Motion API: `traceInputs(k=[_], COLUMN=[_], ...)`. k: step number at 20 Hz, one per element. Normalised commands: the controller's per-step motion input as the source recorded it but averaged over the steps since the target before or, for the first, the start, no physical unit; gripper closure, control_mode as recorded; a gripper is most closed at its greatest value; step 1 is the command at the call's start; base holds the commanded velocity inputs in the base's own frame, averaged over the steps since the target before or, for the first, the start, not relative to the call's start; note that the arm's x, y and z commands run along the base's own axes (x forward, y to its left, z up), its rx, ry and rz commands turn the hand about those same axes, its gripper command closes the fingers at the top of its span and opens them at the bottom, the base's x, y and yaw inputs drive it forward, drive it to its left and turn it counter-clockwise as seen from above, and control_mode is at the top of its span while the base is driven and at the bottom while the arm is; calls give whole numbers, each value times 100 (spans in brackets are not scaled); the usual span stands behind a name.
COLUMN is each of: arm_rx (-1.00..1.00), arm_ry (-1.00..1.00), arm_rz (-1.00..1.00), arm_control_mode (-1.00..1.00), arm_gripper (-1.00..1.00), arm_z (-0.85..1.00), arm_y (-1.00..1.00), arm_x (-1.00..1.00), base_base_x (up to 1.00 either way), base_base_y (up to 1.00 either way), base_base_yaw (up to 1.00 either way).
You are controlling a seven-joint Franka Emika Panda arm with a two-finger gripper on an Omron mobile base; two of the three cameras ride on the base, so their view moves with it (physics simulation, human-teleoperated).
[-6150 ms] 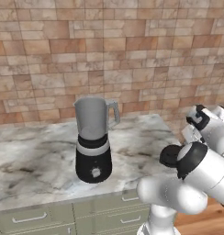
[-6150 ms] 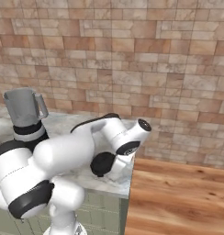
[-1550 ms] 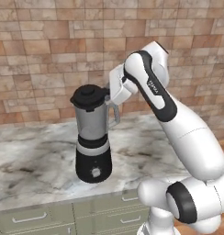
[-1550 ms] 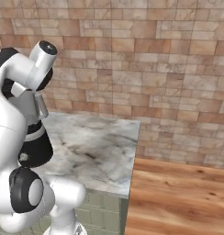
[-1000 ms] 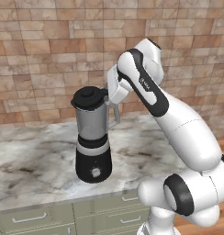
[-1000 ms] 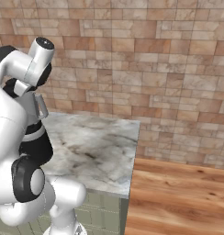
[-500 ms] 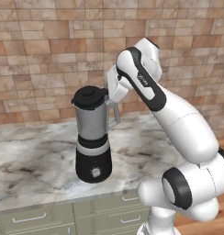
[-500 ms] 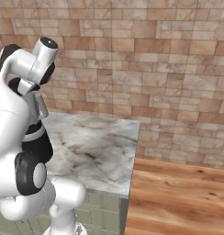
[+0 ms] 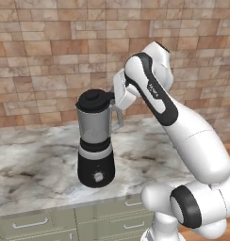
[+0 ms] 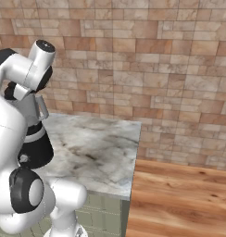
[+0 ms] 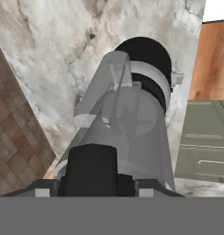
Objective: Close the lid blender by securely placing the lid on top.
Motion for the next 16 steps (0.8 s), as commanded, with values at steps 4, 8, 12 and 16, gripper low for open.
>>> traceInputs(k=[4,8,12,16], arm_rx=[0,-1,0,0], arm_ry=[2,5,6,4], arm_rz=[0,1,6,7], arm_control_mode=[-100,-100,-100,-100], arm_gripper=[100,100,100,100], arm_z=[-13,-29,-28,-13], arm_y=[0,6,10,17], arm_x=[0,2,10,0], base_base_x=[0,0,0,0], base_base_y=[0,0,0,0], base_base_yaw=[0,0,0,0])
